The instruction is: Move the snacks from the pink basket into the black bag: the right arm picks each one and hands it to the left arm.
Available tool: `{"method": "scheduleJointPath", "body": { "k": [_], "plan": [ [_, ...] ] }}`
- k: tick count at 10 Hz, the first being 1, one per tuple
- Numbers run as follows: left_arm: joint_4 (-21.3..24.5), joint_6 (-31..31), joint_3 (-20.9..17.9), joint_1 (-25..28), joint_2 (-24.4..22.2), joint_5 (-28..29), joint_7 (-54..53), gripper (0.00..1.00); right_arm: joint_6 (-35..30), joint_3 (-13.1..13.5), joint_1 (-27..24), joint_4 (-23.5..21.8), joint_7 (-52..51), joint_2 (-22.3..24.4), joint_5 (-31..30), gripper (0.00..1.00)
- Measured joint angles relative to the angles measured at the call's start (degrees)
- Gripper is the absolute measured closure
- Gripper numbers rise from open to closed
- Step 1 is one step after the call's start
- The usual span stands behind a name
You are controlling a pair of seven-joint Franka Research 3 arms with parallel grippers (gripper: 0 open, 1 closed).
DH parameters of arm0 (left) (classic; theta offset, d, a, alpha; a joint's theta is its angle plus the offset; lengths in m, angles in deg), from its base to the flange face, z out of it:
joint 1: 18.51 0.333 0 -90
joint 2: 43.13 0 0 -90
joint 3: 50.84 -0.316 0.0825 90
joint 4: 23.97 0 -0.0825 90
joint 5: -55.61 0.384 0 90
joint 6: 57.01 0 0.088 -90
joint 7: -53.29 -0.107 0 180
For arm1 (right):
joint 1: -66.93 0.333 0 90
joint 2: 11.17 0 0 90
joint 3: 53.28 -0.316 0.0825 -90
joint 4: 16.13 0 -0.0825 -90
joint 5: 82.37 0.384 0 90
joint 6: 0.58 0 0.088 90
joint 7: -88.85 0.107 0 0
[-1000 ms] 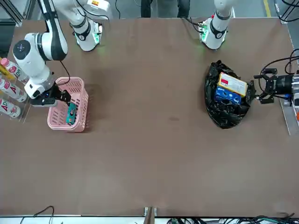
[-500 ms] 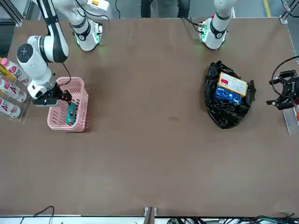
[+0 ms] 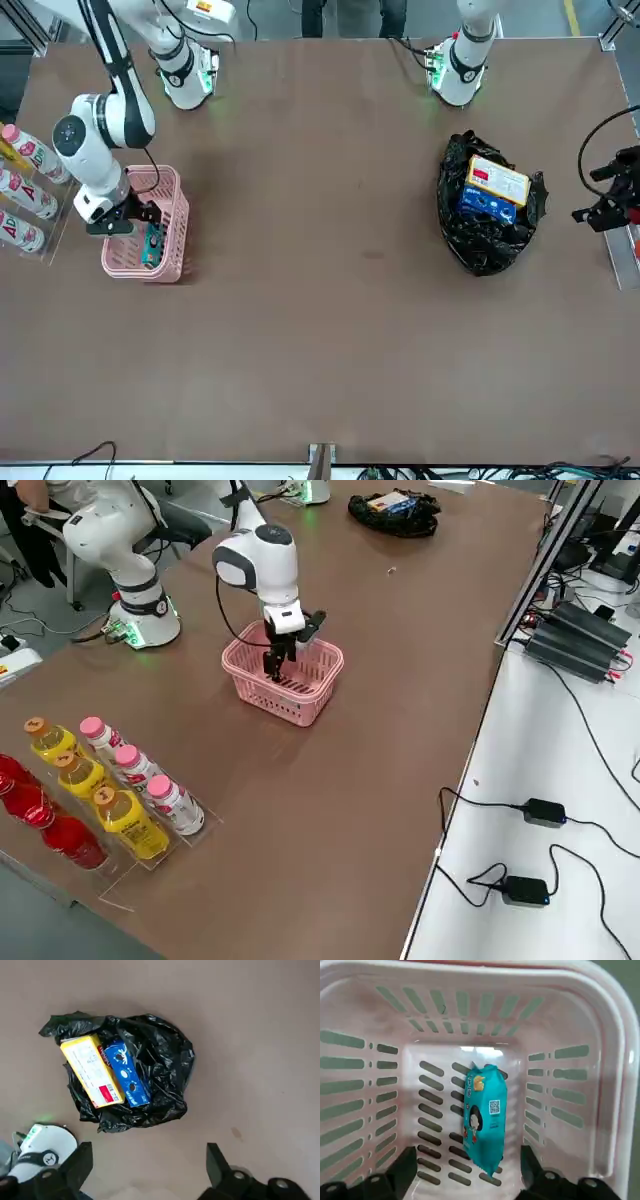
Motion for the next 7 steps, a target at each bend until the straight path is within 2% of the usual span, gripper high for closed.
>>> {"method": "scheduleJointPath", "body": {
  "k": [2,5,7],
  "plan": [
    [-1.1,-0.2,-3.2,-3.0,-1.1,0.0,-11.8,0.0,1.1,0.0,0.0,0.0,-0.4,-0.9,0.0,0.09],
    [-1.6,-0.4,-13.1,-13.5,-4.0,0.0,-24.0,0.0,2.7,-0.1,0.0,0.0,-2.1,-2.4,0.0,0.09],
    [-1.9,0.2,-14.4,-18.0,-5.7,0.0,-24.8,0.0,3.5,-0.1,0.0,0.0,-4.1,-3.2,0.0,0.09]
  ]
}}
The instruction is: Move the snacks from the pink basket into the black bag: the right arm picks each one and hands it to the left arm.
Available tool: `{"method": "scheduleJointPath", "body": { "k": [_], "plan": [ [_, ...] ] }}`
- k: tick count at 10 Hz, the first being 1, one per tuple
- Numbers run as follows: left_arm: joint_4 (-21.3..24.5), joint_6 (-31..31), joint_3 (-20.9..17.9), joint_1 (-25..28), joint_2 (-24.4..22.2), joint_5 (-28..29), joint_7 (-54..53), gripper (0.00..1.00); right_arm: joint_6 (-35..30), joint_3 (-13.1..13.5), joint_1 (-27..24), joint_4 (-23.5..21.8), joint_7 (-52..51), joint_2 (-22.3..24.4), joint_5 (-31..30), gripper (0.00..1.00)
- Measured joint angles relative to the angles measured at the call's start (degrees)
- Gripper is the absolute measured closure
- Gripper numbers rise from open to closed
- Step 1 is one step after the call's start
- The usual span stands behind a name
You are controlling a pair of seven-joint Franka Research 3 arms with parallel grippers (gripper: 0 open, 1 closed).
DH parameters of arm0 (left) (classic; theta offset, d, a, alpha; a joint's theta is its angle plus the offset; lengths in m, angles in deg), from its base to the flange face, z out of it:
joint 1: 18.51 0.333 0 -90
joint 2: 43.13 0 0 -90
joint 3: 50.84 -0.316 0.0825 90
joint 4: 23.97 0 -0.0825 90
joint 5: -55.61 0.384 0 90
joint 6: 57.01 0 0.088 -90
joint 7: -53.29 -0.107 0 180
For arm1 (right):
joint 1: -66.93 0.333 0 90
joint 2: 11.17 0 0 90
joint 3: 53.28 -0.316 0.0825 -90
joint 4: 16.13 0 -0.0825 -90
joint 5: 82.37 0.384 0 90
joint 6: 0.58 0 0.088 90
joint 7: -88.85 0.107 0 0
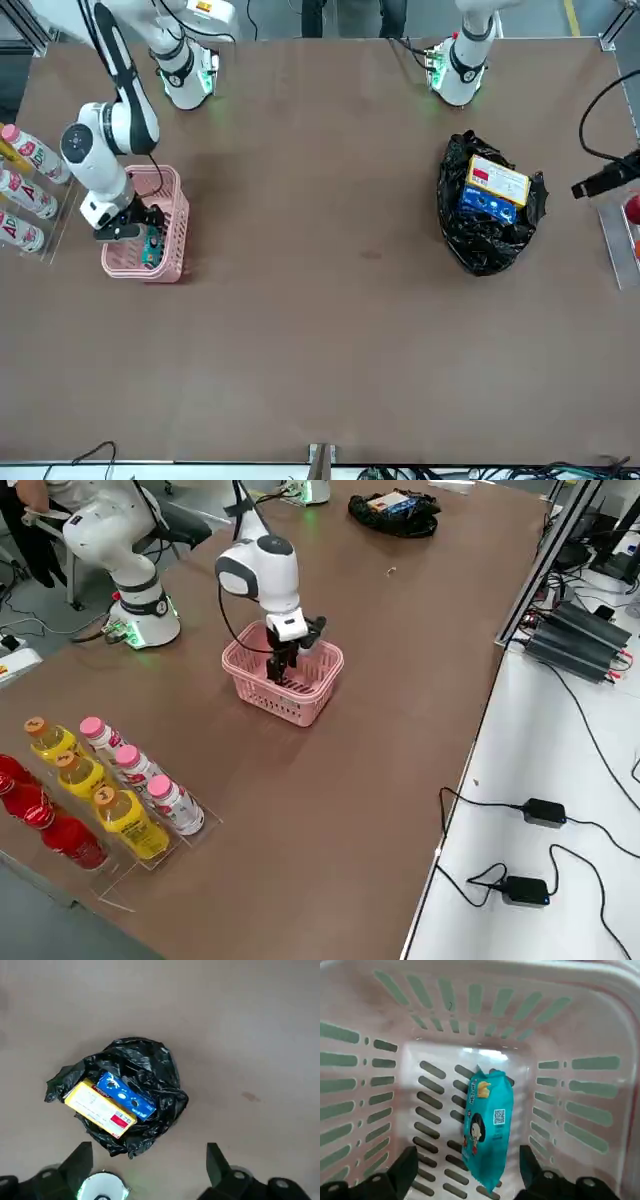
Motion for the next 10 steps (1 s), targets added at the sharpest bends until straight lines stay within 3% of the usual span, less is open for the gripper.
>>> {"method": "scheduleJointPath", "body": {
  "k": [2,5,10],
  "plan": [
    [0.0,0.7,0.1,-2.5,-2.5,0.3,-0.8,0.0,1.3,0.0,0.0,0.0,-1.5,-1.1,0.0,0.09],
    [0.6,1.3,0.2,-9.1,-3.3,6.7,-0.4,0.0,4.7,-0.2,0.0,-0.1,-3.9,-3.3,0.0,0.09],
    [1.3,5.4,0.1,-9.0,-2.3,6.3,-0.9,0.0,9.1,-0.2,0.0,-1.2,-9.8,-5.3,0.0,0.09]
  ]
}}
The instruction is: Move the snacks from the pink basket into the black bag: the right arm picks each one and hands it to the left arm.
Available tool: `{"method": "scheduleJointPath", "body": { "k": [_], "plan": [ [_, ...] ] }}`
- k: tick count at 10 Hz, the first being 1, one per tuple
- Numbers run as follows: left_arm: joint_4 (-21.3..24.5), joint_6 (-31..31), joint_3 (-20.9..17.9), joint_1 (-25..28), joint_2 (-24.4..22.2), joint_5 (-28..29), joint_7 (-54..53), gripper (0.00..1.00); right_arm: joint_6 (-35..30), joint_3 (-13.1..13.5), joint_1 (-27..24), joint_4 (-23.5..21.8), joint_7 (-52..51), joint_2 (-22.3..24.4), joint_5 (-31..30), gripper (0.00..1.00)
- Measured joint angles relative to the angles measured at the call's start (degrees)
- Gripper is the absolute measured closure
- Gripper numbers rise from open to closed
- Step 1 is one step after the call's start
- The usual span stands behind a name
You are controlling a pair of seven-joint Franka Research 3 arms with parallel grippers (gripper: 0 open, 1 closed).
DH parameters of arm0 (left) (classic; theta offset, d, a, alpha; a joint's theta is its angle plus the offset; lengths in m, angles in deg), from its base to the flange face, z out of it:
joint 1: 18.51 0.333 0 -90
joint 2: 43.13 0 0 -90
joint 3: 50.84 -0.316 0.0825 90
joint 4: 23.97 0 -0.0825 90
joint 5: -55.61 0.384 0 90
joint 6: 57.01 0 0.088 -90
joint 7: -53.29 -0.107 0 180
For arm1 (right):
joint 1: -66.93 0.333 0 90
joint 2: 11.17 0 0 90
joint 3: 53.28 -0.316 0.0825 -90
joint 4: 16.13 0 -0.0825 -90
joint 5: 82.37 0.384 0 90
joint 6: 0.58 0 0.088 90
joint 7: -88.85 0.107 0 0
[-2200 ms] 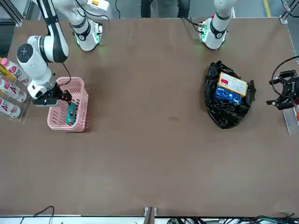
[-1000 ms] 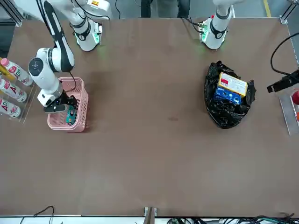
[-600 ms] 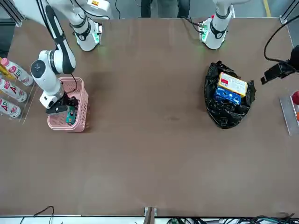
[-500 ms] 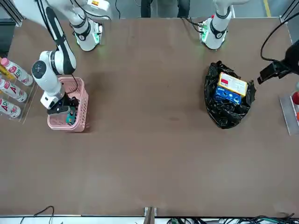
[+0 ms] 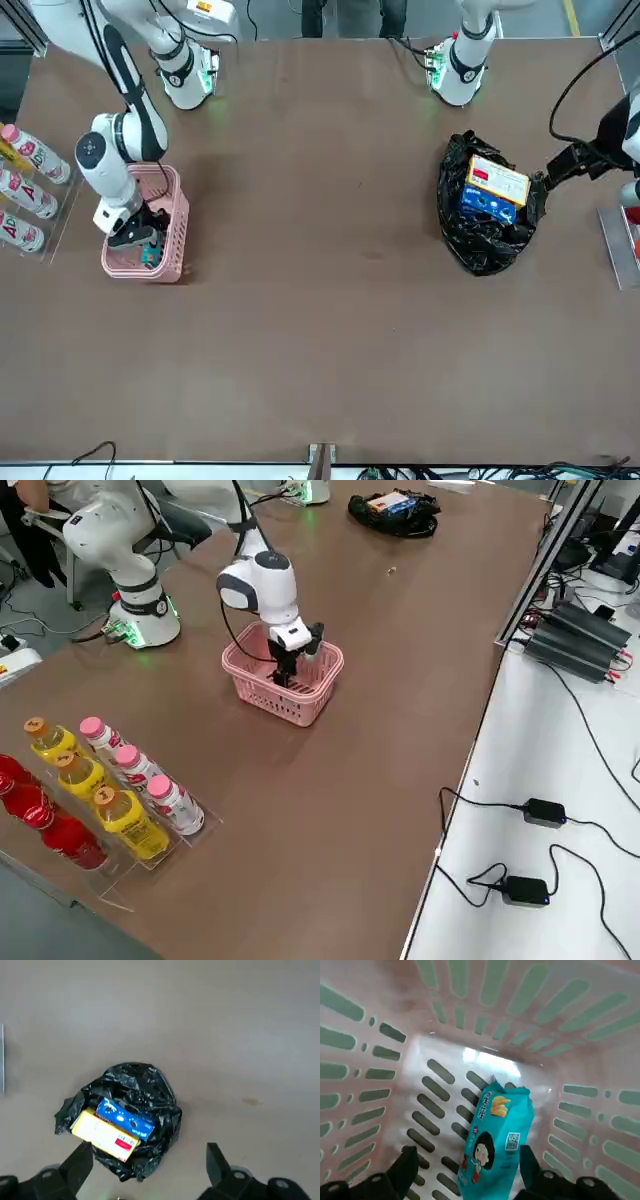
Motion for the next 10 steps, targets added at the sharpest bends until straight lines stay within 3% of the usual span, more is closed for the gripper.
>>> {"method": "scheduleJointPath", "body": {
  "k": [3,10],
  "plan": [
    [0.3,3.4,0.0,0.3,2.5,-0.3,0.0,0.0,0.2,0.1,-0.6,0.0,-3.4,-0.1,0.0,0.09],
    [0.6,1.7,2.4,-0.7,2.8,-0.5,1.2,0.0,5.8,0.0,-2.8,-0.2,-6.1,-3.3,0.0,0.09]
  ]
}}
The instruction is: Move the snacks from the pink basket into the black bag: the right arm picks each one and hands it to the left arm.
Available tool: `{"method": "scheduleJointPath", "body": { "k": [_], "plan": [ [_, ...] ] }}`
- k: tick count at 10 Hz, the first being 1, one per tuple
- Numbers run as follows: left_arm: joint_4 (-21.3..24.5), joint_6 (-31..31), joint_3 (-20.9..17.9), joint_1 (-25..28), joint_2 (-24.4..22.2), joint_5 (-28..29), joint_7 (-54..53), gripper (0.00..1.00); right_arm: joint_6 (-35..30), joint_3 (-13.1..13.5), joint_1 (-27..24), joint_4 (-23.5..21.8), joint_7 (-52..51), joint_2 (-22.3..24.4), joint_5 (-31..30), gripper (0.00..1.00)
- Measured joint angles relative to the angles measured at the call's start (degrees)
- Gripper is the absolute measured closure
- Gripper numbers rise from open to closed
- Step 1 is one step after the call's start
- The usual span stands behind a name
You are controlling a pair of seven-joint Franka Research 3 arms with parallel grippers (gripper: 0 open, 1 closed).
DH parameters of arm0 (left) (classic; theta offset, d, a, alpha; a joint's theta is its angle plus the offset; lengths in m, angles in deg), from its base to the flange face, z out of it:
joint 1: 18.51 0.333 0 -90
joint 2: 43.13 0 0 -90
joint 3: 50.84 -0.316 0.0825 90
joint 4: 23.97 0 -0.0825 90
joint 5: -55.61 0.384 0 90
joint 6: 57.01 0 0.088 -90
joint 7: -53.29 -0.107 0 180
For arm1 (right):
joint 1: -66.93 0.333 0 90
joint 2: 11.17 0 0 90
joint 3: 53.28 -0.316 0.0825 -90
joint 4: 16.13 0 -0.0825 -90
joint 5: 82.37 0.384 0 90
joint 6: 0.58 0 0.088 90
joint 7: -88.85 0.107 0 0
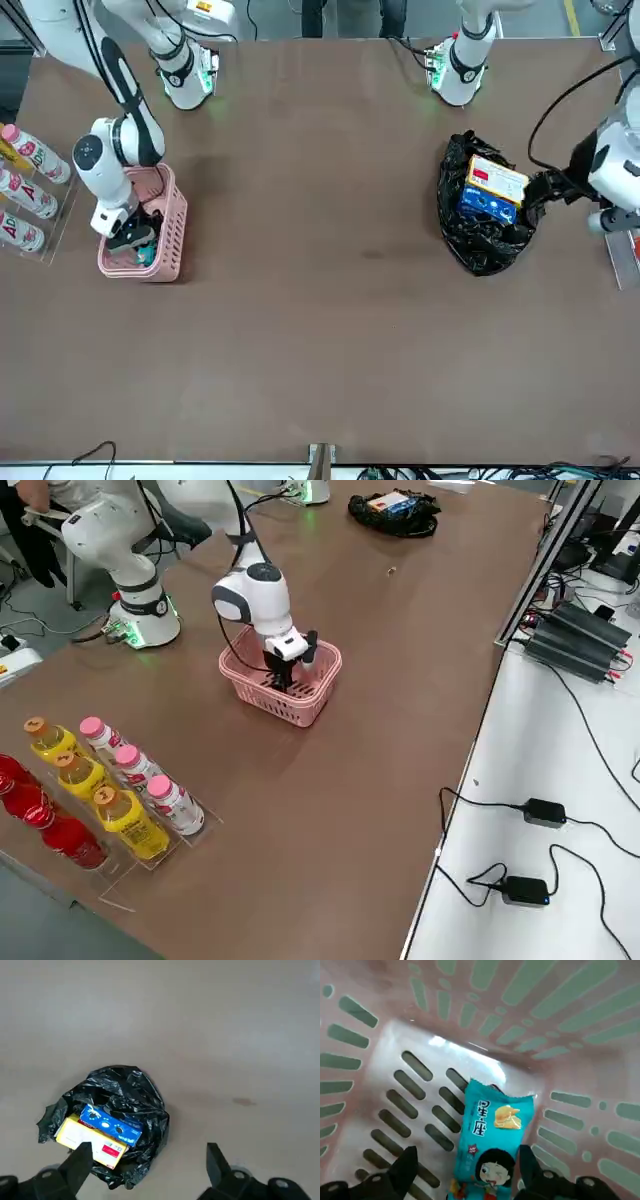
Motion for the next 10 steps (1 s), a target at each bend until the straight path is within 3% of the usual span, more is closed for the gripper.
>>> {"method": "scheduleJointPath", "body": {
  "k": [7,10],
  "plan": [
    [0.7,-0.4,-0.1,1.3,0.0,0.0,0.0,0.0,4.6,-0.3,0.0,-0.1,0.0,-2.9,0.0,0.1],
    [0.9,-0.4,-0.2,1.4,0.1,0.0,0.0,0.0,5.2,-0.3,0.0,-0.1,0.0,-3.3,0.0,0.16]
  ]
}}
